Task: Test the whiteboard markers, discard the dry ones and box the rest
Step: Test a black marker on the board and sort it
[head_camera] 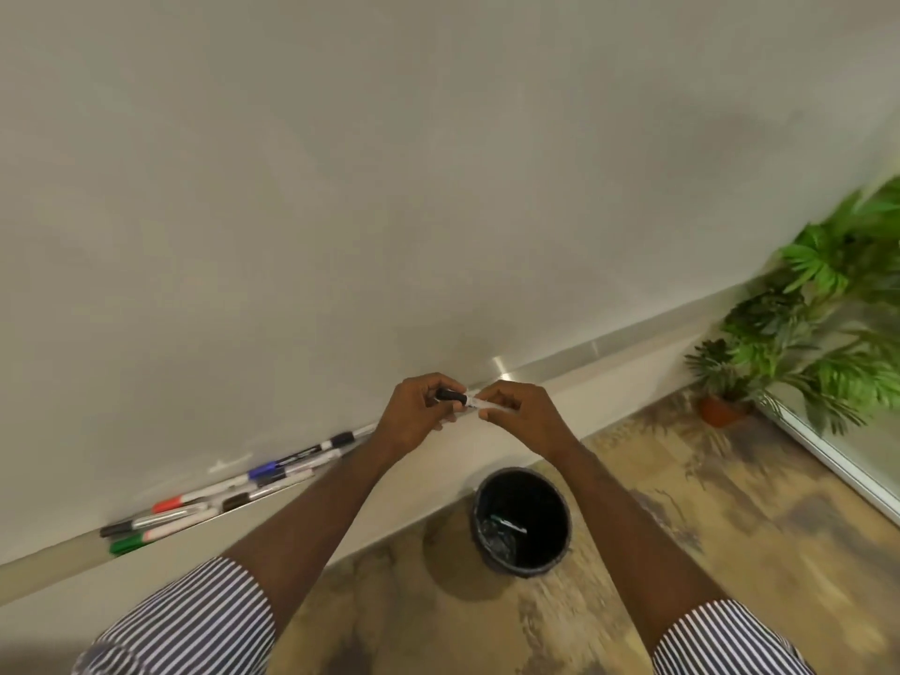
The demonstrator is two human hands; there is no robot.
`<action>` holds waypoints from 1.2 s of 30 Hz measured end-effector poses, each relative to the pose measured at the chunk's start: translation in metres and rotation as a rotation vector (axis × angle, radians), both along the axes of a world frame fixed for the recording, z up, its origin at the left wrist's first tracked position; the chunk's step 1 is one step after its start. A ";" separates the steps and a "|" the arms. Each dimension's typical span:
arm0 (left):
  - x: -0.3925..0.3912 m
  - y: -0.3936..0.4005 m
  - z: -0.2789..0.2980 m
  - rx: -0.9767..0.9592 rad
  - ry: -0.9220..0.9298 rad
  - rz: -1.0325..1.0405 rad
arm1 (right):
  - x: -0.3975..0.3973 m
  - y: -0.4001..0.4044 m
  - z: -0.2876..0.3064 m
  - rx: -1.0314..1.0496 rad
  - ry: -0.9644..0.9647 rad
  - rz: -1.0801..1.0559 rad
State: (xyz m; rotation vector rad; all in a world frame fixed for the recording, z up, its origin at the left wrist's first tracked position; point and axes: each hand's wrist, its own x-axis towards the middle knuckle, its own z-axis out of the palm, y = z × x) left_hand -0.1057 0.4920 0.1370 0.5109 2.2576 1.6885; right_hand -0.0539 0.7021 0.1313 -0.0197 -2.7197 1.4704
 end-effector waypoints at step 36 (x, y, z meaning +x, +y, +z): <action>0.010 -0.070 -0.128 -0.927 0.268 0.146 | -0.103 -0.092 -0.135 0.300 0.053 0.542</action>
